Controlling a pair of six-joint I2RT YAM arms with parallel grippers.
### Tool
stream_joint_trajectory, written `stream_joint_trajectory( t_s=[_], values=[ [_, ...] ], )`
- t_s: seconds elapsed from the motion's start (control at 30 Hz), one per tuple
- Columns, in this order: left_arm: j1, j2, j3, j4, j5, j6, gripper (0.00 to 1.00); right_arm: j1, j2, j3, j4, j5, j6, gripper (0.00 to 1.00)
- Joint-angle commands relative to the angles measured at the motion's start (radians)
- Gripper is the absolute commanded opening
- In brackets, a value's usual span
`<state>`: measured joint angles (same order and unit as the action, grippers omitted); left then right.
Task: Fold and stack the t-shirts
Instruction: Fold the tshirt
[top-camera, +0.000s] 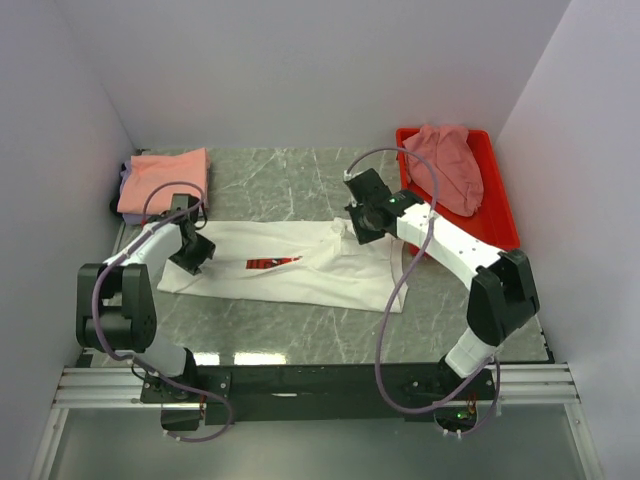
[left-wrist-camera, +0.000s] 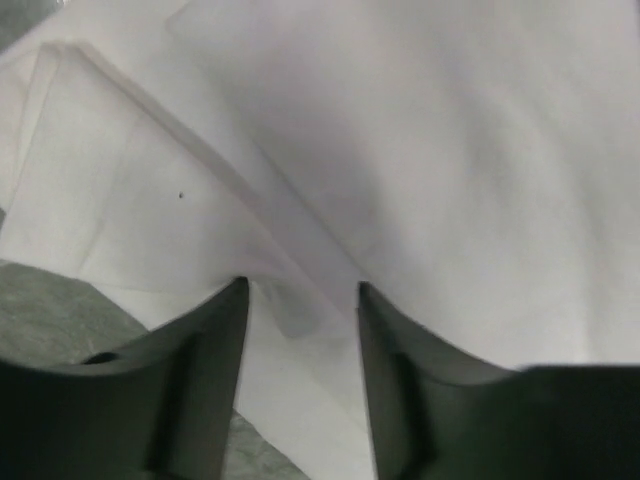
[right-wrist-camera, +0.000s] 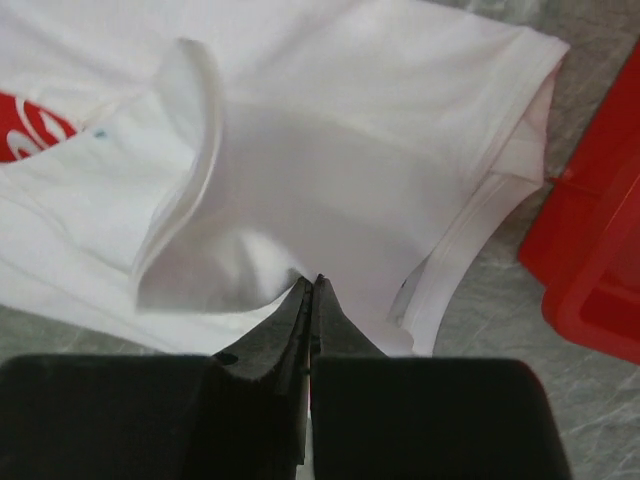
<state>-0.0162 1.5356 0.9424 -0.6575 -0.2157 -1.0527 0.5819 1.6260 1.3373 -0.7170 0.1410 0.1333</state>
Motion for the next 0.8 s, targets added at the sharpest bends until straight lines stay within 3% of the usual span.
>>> stream_joint_trajectory(
  t_s=[0.0,0.07,0.17,0.23,0.27,0.37,0.5,0.77],
  values=[
    [0.01,0.007,0.1,0.024,-0.053,0.04,0.58,-0.04,0.063,0.075,0.059,0.052,0.012,0.0],
    [0.013,0.009,0.124,-0.013,-0.083,0.033,0.74,-0.05,0.098,0.118,0.047,0.095,0.04,0.0],
    [0.039,-0.031,0.115,-0.013,-0.067,0.026,0.83,-0.059,0.155,0.155,0.021,0.135,0.071,0.0],
    [0.039,-0.078,0.081,-0.013,-0.059,0.022,0.91,-0.063,0.17,0.157,0.017,0.14,0.081,0.26],
    [0.038,-0.095,0.07,-0.03,-0.057,0.019,0.94,-0.063,0.172,0.152,0.021,0.143,0.088,0.45],
    [0.039,-0.147,0.032,-0.062,-0.068,0.013,0.99,-0.067,0.143,0.131,0.037,0.154,0.101,0.58],
    [0.039,-0.195,-0.042,-0.064,-0.053,0.01,0.99,-0.068,0.055,0.073,0.08,0.149,0.12,0.63],
    [0.041,-0.16,-0.094,0.041,0.012,-0.003,0.99,-0.067,-0.018,-0.067,0.209,-0.078,0.075,0.7]
  ],
)
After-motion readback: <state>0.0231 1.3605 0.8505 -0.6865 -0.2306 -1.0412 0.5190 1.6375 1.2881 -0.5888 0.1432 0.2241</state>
